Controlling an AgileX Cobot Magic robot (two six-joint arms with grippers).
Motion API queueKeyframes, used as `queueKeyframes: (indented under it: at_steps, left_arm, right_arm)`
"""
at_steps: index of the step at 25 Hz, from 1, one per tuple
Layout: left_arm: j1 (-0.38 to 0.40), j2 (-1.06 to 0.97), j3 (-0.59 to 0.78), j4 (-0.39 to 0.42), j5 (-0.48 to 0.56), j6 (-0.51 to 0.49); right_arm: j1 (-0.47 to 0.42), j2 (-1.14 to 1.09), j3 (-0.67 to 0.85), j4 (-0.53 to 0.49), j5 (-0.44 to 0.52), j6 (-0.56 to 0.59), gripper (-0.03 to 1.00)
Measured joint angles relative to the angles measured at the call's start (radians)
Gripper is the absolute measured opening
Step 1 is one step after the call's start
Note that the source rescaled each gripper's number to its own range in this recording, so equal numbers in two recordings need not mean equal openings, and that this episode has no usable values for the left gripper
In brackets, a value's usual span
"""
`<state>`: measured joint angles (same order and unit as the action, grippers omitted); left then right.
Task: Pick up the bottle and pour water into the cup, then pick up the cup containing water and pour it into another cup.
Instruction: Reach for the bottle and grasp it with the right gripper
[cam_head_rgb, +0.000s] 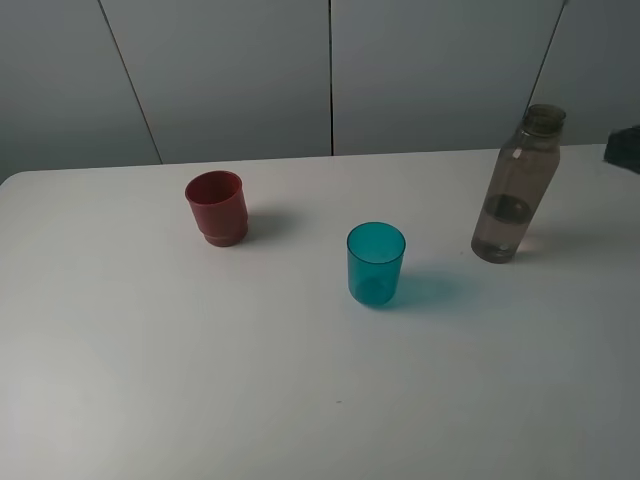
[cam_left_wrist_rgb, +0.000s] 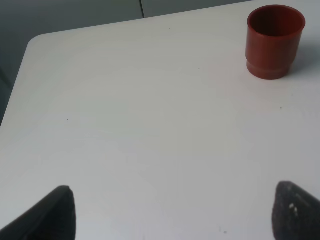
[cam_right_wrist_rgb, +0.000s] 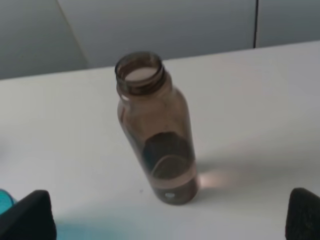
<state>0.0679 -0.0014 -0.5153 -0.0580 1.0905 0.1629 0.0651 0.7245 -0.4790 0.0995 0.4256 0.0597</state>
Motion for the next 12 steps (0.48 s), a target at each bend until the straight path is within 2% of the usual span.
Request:
queueKeyframes:
  at_steps: [5, 12]
  left_arm:
    - [0.0, 0.0, 0.0, 0.0, 0.0, 0.002]
    - [0.0, 0.0, 0.0, 0.0, 0.0, 0.004]
  right_arm:
    - [0.084, 0.126, 0.132, 0.023, -0.186, 0.0, 1.0]
    - [0.093, 0.333, 0.214, 0.02, -0.516, 0.0, 1.0]
